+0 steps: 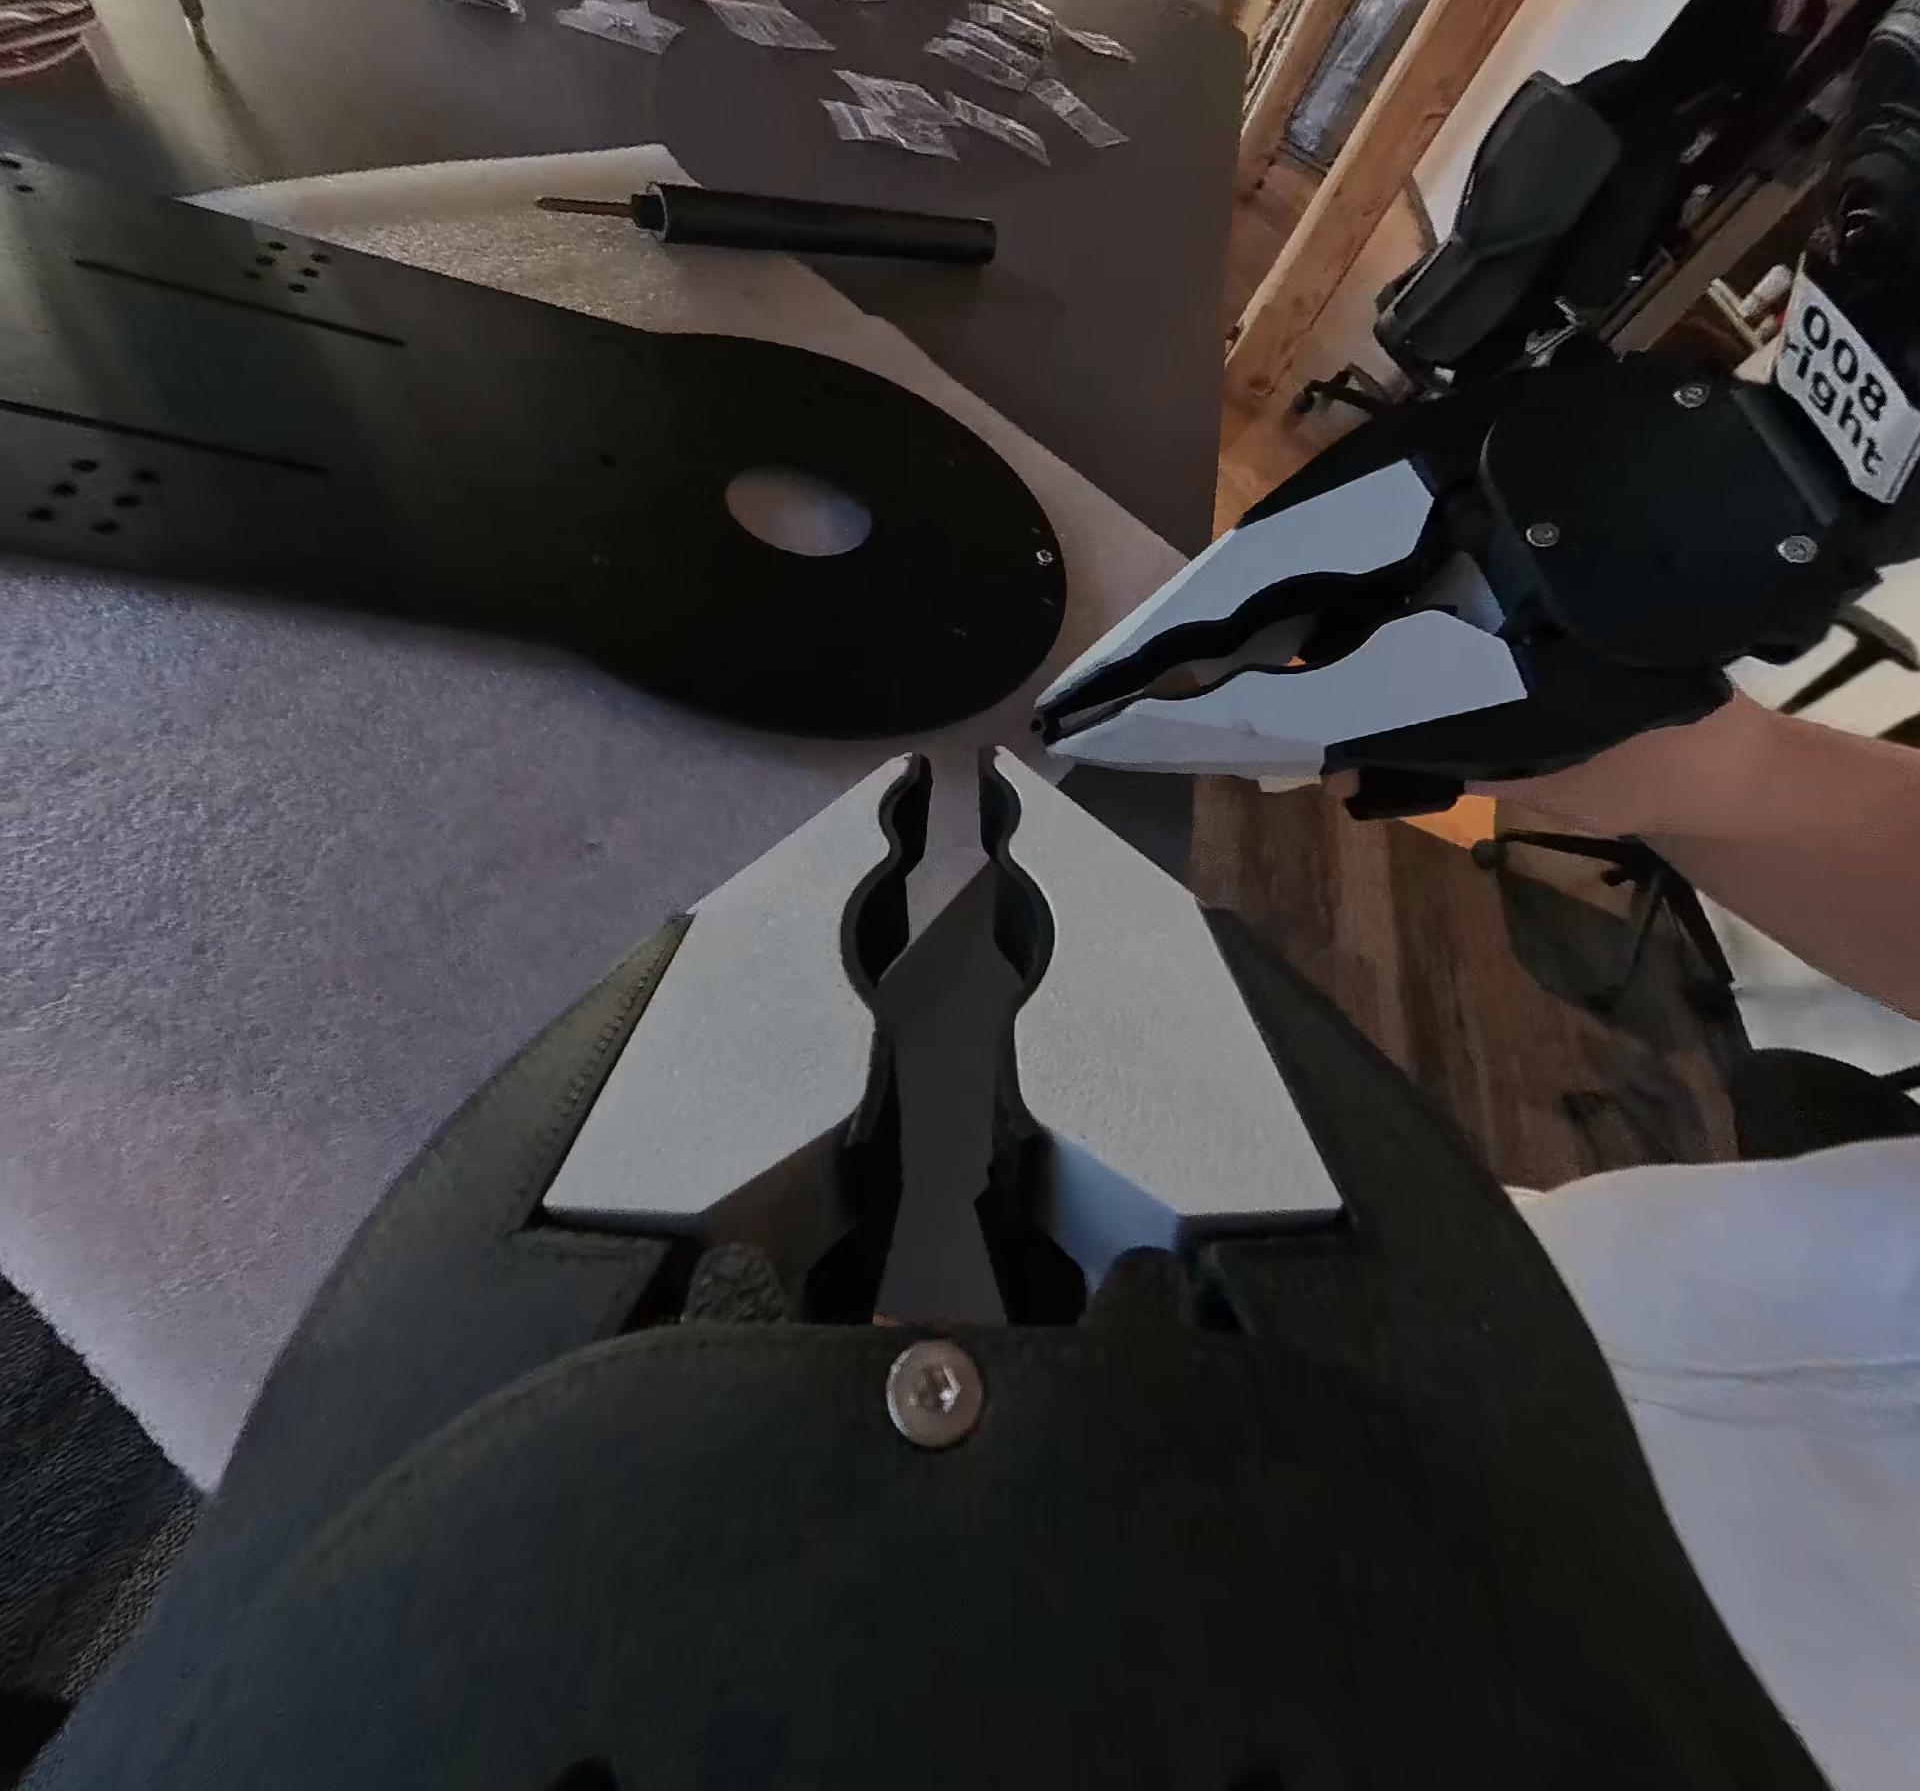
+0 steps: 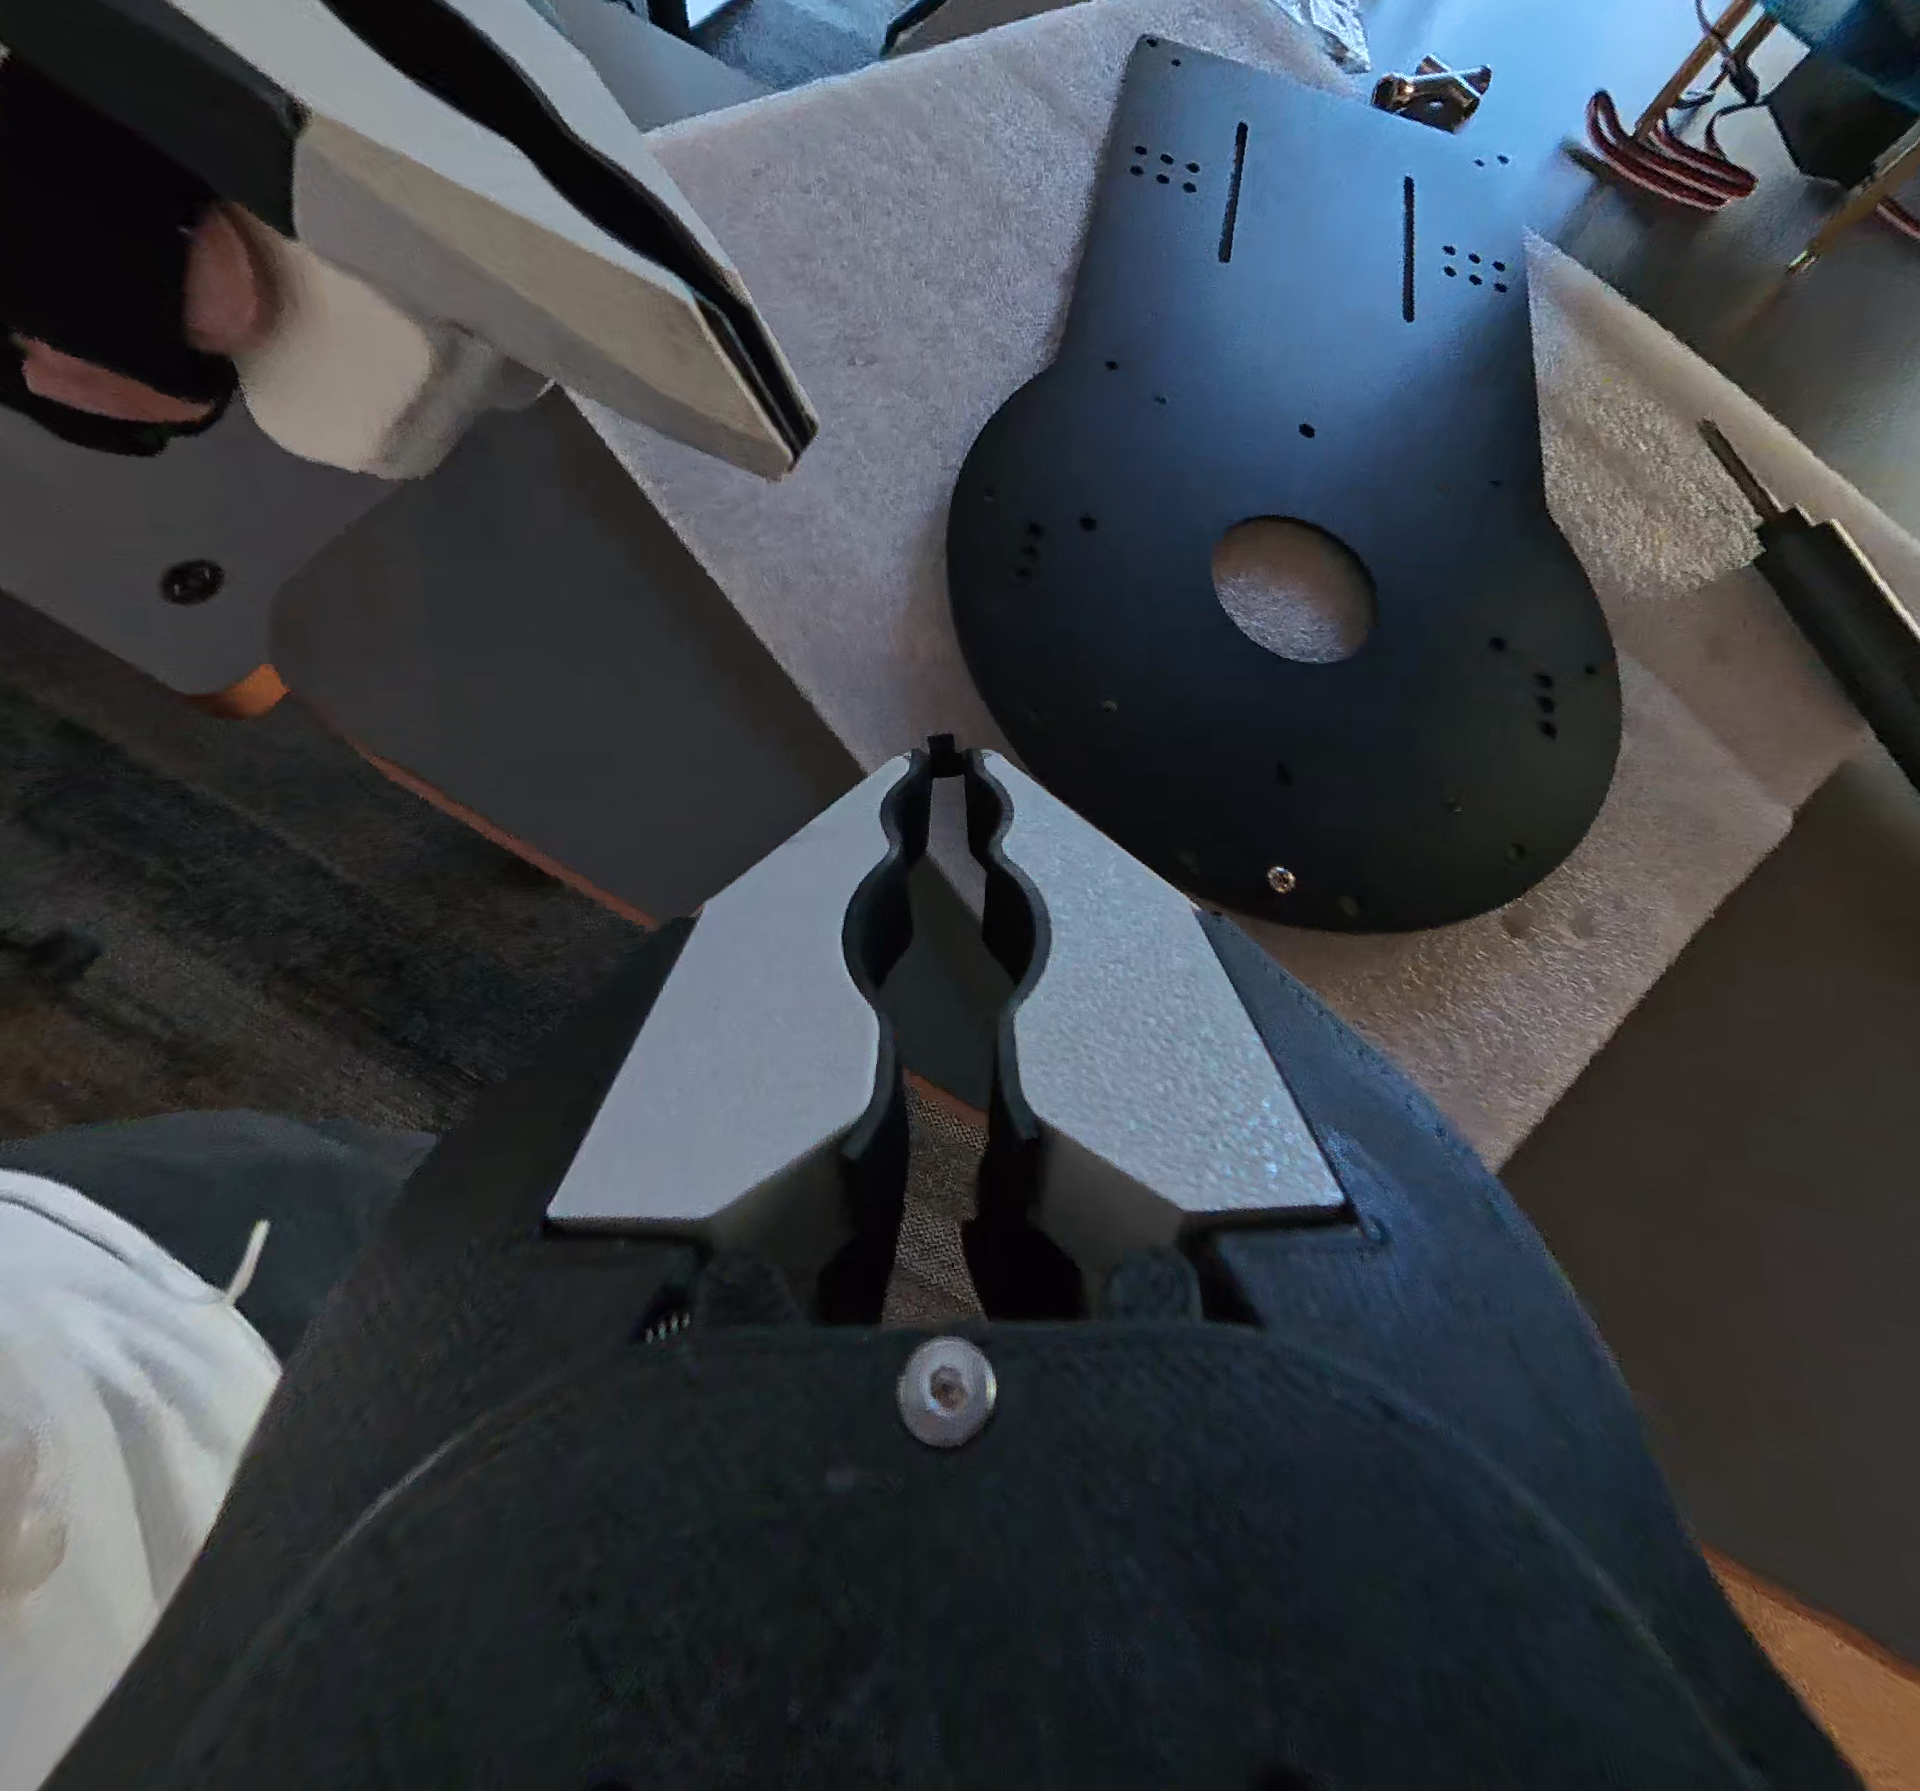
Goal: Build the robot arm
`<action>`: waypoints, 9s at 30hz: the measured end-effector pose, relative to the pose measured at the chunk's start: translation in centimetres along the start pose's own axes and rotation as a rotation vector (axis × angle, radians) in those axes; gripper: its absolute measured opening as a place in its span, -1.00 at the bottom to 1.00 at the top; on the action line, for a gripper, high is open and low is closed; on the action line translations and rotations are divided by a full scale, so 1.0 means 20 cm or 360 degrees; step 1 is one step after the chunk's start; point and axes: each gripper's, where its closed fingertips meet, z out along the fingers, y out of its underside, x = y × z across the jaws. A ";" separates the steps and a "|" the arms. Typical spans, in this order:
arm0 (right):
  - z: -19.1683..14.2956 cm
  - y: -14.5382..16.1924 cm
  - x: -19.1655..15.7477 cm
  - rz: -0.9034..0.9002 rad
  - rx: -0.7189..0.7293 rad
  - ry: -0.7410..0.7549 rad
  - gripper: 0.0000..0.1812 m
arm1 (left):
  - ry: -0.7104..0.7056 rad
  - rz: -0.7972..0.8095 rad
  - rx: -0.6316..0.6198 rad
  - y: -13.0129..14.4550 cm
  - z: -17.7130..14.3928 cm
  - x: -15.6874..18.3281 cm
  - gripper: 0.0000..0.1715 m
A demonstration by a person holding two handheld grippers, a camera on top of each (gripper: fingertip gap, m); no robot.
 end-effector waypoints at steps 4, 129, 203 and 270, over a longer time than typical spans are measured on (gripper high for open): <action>0.04 0.01 0.00 0.0025 0.0005 0.0050 -0.94 | -0.0024 -0.0085 -0.0037 0.02 -0.01 -0.03 -0.94; -0.14 -0.06 0.24 -0.0404 0.0181 -0.0337 -0.79 | -0.0561 0.0016 0.0058 0.07 0.17 0.06 -0.72; -0.05 0.00 0.18 -0.1475 0.0171 0.0130 -0.97 | -0.0069 0.1589 -0.0946 0.13 0.28 0.06 -0.96; -0.12 -0.13 0.24 -0.1423 0.0219 0.0113 -0.98 | -0.0645 -0.0013 -0.0391 0.03 0.23 -0.10 -1.00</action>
